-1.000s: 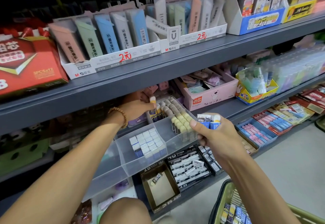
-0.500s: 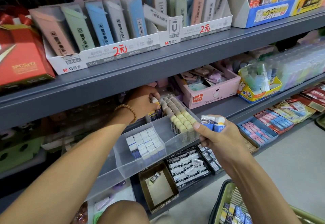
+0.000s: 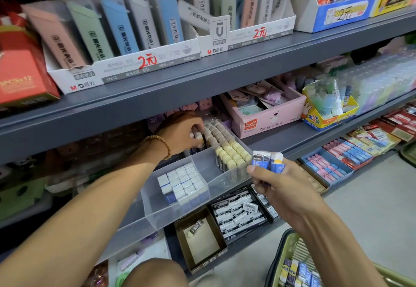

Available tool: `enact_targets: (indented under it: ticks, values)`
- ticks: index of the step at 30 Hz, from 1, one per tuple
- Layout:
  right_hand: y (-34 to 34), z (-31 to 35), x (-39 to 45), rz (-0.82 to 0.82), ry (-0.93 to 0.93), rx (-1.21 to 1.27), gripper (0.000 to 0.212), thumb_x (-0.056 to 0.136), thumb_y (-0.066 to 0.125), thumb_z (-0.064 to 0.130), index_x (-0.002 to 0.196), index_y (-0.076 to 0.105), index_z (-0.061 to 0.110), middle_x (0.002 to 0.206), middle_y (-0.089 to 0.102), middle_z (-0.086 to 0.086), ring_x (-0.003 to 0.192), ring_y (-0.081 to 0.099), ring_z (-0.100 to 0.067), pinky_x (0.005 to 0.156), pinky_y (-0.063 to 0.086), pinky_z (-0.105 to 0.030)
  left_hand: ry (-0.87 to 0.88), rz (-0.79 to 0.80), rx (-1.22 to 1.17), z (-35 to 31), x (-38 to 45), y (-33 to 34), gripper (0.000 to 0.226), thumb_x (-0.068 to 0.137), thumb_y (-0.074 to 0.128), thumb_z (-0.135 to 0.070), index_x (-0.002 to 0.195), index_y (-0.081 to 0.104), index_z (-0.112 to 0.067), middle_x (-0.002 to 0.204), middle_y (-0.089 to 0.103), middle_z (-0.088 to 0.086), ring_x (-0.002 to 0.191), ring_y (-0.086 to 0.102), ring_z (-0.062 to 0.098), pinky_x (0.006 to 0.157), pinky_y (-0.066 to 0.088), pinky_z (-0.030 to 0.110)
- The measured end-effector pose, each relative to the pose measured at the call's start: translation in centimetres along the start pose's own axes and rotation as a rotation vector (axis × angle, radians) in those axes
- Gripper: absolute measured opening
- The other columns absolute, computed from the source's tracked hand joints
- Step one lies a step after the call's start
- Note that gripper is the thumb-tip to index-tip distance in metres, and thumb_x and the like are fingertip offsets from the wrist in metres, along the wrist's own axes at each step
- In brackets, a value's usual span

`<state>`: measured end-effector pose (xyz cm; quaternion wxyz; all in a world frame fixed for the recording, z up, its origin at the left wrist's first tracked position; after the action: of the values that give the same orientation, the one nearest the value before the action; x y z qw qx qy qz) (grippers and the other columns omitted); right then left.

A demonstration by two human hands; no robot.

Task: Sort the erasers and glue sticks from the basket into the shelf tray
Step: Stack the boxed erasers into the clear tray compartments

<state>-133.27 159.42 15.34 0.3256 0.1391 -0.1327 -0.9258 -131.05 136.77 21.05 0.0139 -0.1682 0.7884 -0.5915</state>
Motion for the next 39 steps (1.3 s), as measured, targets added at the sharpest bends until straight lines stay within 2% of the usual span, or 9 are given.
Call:
enact_targets:
  ticks: [8, 11, 14, 19, 22, 25, 29, 33, 39]
  values:
    - [0.3, 0.3, -0.3, 0.029, -0.025, -0.028, 0.015, 0.087, 0.066, -0.006, 0.101, 0.064, -0.003, 0.063, 0.052, -0.001, 0.057, 0.042, -0.01, 0.047, 0.035, -0.021, 0.016, 0.04, -0.05, 0.6, 0.3, -0.2, 0.031, 0.062, 0.088, -0.019, 0.083, 0.066, -0.029, 0.08, 0.058, -0.019, 0.075, 0.057, 0.001, 0.066, 0.046, 0.019]
    - [0.8, 0.6, -0.4, 0.045, -0.037, -0.096, 0.014, 0.085, 0.07, -0.002, 0.098, 0.065, -0.003, 0.062, 0.053, -0.001, 0.054, 0.04, -0.008, 0.046, 0.034, -0.021, -0.012, -0.038, -0.202, 0.6, -0.2, -1.0, 0.021, 0.069, 0.083, -0.017, 0.083, 0.07, -0.024, 0.08, 0.065, -0.009, 0.073, 0.061, 0.007, 0.07, 0.055, 0.029]
    - [1.2, 0.8, -0.4, 0.026, -0.044, -0.178, 0.017, 0.084, 0.075, 0.003, 0.097, 0.066, -0.003, 0.059, 0.052, -0.001, 0.051, 0.041, -0.009, 0.045, 0.034, -0.021, -0.031, -0.12, -0.449, -1.9, -1.7, -2.2, 0.006, 0.081, 0.075, -0.017, 0.081, 0.071, -0.022, 0.076, 0.068, -0.009, 0.069, 0.06, 0.005, 0.068, 0.05, 0.021]
    - [1.9, 1.7, -0.5, 0.007, -0.078, -0.231, 0.016, 0.083, 0.077, 0.004, 0.092, 0.065, 0.001, 0.058, 0.052, -0.003, 0.052, 0.042, -0.014, 0.046, 0.036, -0.025, -0.019, 0.127, -0.775, -7.2, -4.0, -1.1, 0.002, 0.086, 0.071, -0.016, 0.088, 0.071, -0.017, 0.076, 0.073, 0.001, 0.066, 0.064, 0.009, 0.051, 0.046, 0.018]
    - [2.1, 2.4, -0.7, 0.0, -0.12, -0.239, 0.014, 0.083, 0.077, 0.004, 0.092, 0.067, 0.002, 0.061, 0.057, -0.008, 0.054, 0.046, -0.018, 0.049, 0.039, -0.027, -0.006, 0.27, -0.807, -8.5, -4.7, -0.4, 0.012, 0.085, 0.07, -0.006, 0.094, 0.07, -0.014, 0.074, 0.068, -0.001, 0.064, 0.063, 0.007, 0.053, 0.049, 0.018]
    - [2.0, 2.9, -1.0, -0.029, -0.139, -0.151, 0.007, 0.087, 0.072, 0.003, 0.091, 0.066, 0.003, 0.066, 0.062, -0.009, 0.056, 0.052, -0.018, 0.049, 0.045, -0.025, -0.036, 0.228, -0.844, -8.2, -4.8, -1.6, 0.017, 0.084, 0.068, 0.001, 0.101, 0.069, -0.002, 0.073, 0.066, 0.004, 0.059, 0.063, 0.006, 0.056, 0.052, 0.016]
    - [2.0, 2.6, -1.8, -0.023, -0.113, -0.164, 0.004, 0.09, 0.068, 0.001, 0.088, 0.065, 0.002, 0.06, 0.06, -0.004, 0.057, 0.054, -0.015, 0.051, 0.049, -0.023, -0.129, 0.181, -0.838, -5.4, -6.2, -3.1, 0.014, 0.084, 0.07, -0.002, 0.092, 0.072, -0.013, 0.072, 0.068, -0.001, 0.065, 0.066, 0.012, 0.066, 0.057, 0.021]
    - [3.5, 1.6, -2.9, 0.065, -0.077, -0.217, 0.009, 0.089, 0.07, 0.004, 0.097, 0.065, 0.002, 0.062, 0.059, -0.005, 0.056, 0.053, -0.017, 0.05, 0.045, -0.024, -0.209, 0.15, -0.743, -2.3, -9.1, -4.1, 0.013, 0.081, 0.073, 0.0, 0.087, 0.071, -0.011, 0.069, 0.069, 0.002, 0.065, 0.066, 0.015, 0.065, 0.058, 0.023]
    - [5.2, 0.4, -3.8, 0.089, -0.048, -0.168, 0.014, 0.089, 0.069, 0.001, 0.102, 0.065, 0.003, 0.064, 0.064, -0.005, 0.058, 0.059, -0.015, 0.054, 0.051, -0.024, -0.199, 0.184, -0.477, -0.1, -12.9, -5.1, 0.013, 0.077, 0.078, -0.001, 0.086, 0.073, -0.008, 0.075, 0.067, 0.005, 0.056, 0.055, -0.002, 0.058, 0.047, 0.012]
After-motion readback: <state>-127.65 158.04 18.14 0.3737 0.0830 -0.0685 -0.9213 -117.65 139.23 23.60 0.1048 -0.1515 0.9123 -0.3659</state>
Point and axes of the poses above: each hand's wrist, its own x-axis towards the middle knuckle, its own y-axis out of the palm, z = x × y, the point moved 8 cm from there along x, towards the middle knuckle
